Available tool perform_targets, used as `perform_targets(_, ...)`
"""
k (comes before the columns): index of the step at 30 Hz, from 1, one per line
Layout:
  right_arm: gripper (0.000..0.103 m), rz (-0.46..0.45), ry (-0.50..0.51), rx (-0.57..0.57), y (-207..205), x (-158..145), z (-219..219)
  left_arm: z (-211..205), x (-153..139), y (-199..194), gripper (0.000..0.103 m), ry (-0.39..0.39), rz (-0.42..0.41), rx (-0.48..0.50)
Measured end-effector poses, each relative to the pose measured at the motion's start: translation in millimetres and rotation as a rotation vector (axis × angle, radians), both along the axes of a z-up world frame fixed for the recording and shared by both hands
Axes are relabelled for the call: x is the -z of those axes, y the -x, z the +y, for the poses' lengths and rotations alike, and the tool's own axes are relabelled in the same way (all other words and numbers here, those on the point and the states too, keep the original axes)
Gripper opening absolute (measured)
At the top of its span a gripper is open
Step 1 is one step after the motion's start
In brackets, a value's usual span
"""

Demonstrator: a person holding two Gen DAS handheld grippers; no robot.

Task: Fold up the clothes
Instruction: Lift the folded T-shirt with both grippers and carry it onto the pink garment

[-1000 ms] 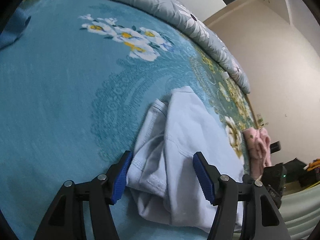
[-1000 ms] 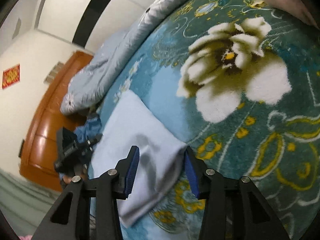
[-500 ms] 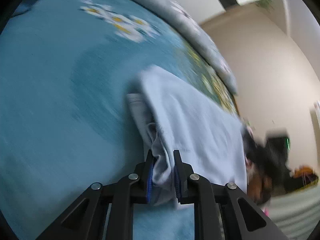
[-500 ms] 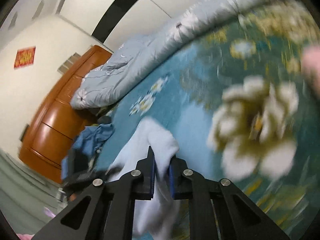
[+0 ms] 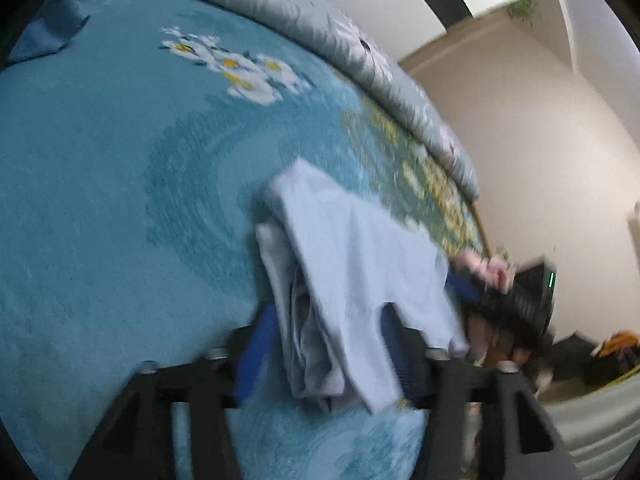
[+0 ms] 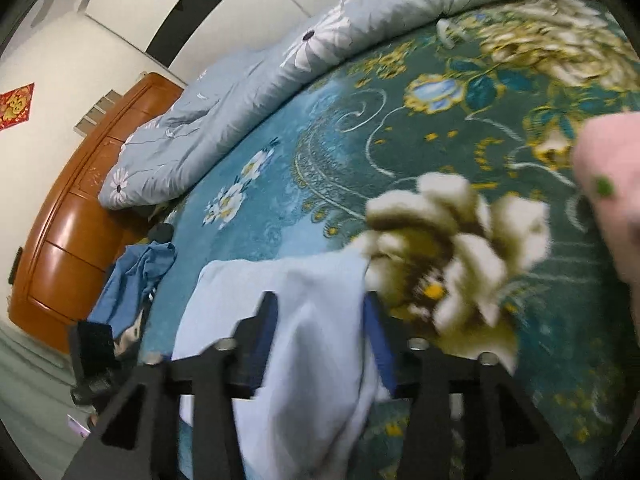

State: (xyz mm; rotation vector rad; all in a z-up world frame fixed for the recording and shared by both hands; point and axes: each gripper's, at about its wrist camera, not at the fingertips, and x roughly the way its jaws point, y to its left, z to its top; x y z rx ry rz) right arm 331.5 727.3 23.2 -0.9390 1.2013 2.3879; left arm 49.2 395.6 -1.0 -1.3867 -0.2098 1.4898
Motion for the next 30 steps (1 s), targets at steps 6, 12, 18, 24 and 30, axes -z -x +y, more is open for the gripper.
perform_targets(6, 0.055, -0.02, 0.06, 0.089, -18, 31, -9, 30, 27, 9, 0.067, 0.041, -0.109, -0.001)
perform_targets(12, 0.055, 0.065, 0.107, 0.115, -20, 38, -26, 42, 27, -12, 0.067, 0.012, -0.116, 0.068)
perform_targets(18, 0.054, 0.142, 0.2, 0.041, -24, 44, -53, 40, 30, -16, 0.059, -0.007, -0.147, 0.083)
perform_targets(24, 0.016, 0.234, 0.316, 0.12, -31, 56, -38, 34, 33, -16, 0.028, 0.022, -0.157, 0.013)
perform_targets(30, 0.01, 0.236, 0.27, 0.049, -27, 22, -29, 29, 15, -27, 0.015, -0.012, -0.156, -0.028)
